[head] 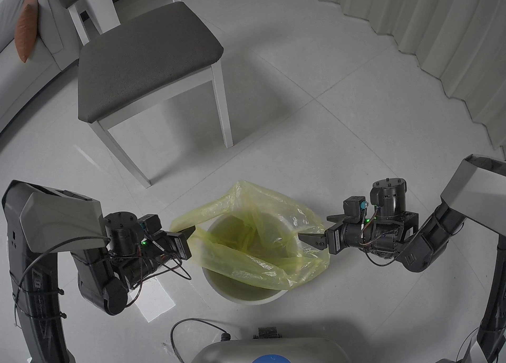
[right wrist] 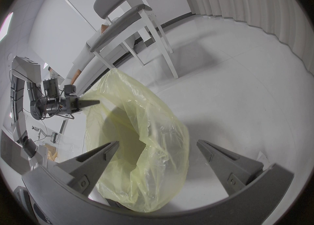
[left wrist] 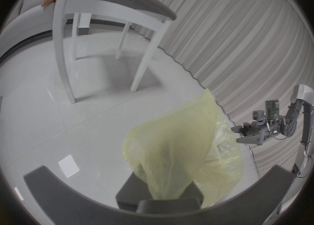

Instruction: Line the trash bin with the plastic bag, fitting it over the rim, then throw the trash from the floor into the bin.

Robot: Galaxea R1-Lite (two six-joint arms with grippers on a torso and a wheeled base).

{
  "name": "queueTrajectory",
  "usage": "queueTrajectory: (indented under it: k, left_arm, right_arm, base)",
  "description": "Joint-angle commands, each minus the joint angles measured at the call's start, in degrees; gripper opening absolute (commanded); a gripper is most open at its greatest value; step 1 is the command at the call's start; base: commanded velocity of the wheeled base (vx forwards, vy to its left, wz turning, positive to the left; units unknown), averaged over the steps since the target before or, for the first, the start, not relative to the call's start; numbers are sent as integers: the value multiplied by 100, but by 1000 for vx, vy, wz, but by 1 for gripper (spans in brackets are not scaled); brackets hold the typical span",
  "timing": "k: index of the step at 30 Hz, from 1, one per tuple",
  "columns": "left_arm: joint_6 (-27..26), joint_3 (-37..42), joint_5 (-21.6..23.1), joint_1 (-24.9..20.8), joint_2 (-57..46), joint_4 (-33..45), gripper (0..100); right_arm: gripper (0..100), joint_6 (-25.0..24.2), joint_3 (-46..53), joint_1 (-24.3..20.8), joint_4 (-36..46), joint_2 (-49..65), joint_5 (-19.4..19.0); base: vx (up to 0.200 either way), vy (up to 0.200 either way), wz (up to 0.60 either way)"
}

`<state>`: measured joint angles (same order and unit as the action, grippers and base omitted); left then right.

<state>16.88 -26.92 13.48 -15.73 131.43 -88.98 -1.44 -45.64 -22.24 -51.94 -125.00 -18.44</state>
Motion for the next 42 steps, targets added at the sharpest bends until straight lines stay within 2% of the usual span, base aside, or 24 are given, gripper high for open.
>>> queueTrajectory:
  k: [1, 7, 12, 18, 22, 27, 35, 42]
  left_arm:
    - [-1, 213, 5, 96, 120, -102, 0]
    - [8, 99, 14, -53, 76, -102, 0]
    - [43, -314, 5, -405, -214, -102, 0]
    - [52, -648, 5, -493, -504, -102, 0]
    - [61, -929, 23, -273, -592, -67, 0]
    - [69, -1193, 58, 140, -407, 390, 0]
    - [69, -789, 32, 52, 58, 434, 0]
    - [69, -42, 14, -132, 445, 12, 0]
  right_arm:
    - [100, 3, 29, -26, -9, 46, -1]
    - [100, 3, 178, -35, -88, 152, -1]
    - [100, -6, 222, -9, -105, 160, -1]
    - [100, -6, 345, -9, -211, 248, -1]
    - [100, -6, 460, -18, -299, 310, -1]
    - [100, -6, 565, -35, -308, 415, -1]
    - [100, 3, 592, -62, -308, 424, -1]
    - [100, 21, 600, -70, -308, 424, -1]
  base:
    - [0, 0, 0]
    - [0, 0, 0]
    - [0, 0, 0]
    - [0, 0, 0]
    - [0, 0, 0]
    - [0, 0, 0]
    - [0, 0, 0]
    - [0, 0, 0]
